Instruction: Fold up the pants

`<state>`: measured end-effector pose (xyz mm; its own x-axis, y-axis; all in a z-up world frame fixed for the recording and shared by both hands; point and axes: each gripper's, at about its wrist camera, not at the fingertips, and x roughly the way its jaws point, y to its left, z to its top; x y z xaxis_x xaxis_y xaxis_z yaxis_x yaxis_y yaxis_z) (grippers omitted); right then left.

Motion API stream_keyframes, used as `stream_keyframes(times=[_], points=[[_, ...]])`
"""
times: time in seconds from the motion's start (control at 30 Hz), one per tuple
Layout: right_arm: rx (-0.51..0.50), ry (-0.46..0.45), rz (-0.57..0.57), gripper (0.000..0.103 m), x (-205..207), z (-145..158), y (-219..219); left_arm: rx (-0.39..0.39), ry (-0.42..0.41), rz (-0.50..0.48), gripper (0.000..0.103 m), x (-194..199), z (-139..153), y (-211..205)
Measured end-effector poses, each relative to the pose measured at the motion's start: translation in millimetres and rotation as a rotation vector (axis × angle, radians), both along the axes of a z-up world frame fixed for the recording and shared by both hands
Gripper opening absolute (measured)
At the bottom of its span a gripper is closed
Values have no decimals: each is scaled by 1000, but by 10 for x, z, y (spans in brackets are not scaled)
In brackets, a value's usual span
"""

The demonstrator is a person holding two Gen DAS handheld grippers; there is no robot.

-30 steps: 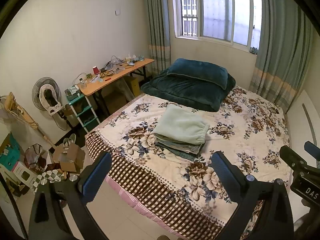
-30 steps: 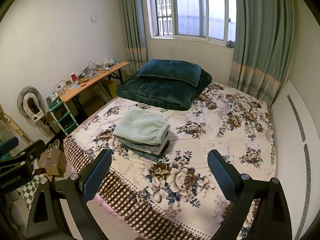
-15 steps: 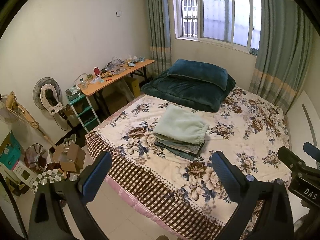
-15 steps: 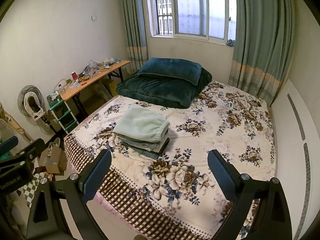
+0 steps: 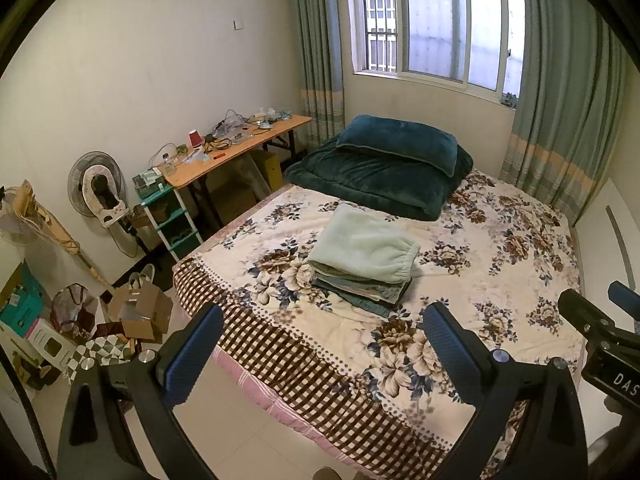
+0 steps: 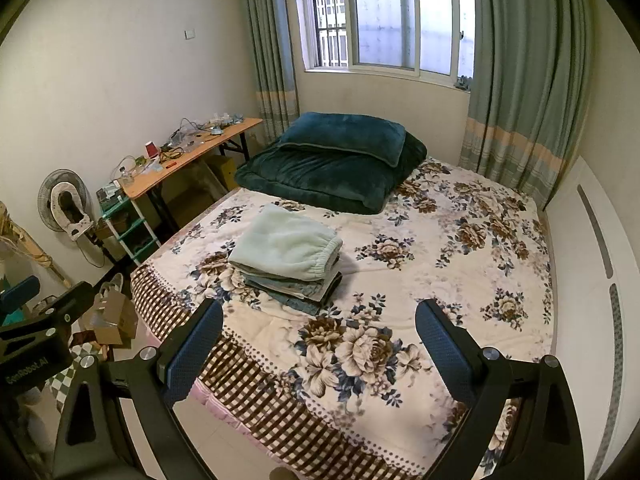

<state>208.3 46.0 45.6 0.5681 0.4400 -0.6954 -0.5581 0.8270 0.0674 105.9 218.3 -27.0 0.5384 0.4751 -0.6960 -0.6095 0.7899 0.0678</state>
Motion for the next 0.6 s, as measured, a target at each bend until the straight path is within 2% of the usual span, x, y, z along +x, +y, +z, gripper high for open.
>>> stream_keyframes(times=[0.6], points=[[-3,8,50,100,4,74,38,-5,-13,21,103,-74,-27,-32]])
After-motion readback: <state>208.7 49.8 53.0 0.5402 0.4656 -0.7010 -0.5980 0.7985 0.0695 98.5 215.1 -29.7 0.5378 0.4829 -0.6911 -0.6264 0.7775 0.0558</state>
